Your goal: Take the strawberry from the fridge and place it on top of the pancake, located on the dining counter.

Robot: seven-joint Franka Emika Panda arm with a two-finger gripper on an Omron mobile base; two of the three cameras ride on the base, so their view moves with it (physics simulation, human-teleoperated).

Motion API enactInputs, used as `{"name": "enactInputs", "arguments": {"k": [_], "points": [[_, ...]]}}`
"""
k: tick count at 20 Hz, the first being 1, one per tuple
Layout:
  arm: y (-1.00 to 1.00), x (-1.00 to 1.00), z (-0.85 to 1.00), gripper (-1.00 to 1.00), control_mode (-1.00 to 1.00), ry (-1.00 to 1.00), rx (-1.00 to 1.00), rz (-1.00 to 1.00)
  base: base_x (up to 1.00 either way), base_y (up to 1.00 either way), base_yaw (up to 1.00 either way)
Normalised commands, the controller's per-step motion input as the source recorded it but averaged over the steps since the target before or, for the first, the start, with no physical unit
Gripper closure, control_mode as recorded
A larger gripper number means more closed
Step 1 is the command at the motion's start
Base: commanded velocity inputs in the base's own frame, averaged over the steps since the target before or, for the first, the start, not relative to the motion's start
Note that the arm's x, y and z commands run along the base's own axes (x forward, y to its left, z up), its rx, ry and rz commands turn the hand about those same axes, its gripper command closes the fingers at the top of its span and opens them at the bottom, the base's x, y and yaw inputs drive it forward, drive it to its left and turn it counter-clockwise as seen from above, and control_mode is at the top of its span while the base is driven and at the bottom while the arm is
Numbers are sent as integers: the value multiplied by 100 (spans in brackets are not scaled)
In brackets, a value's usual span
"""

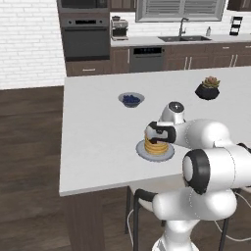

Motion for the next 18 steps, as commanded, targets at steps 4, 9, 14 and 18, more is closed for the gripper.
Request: {"name": "enactInputs", "arguments": {"k": [4, 9, 14, 18], "points": [[0, 9, -24, 100, -100, 0, 0, 0, 0, 0, 0], [1, -2, -33, -100, -100, 2, 0, 0, 0, 0, 0], [0, -13, -43, -100, -100, 6, -1, 0, 0, 0, 0], [0, -15, -44, -100, -100, 6, 0, 0, 0, 0, 0]]}}
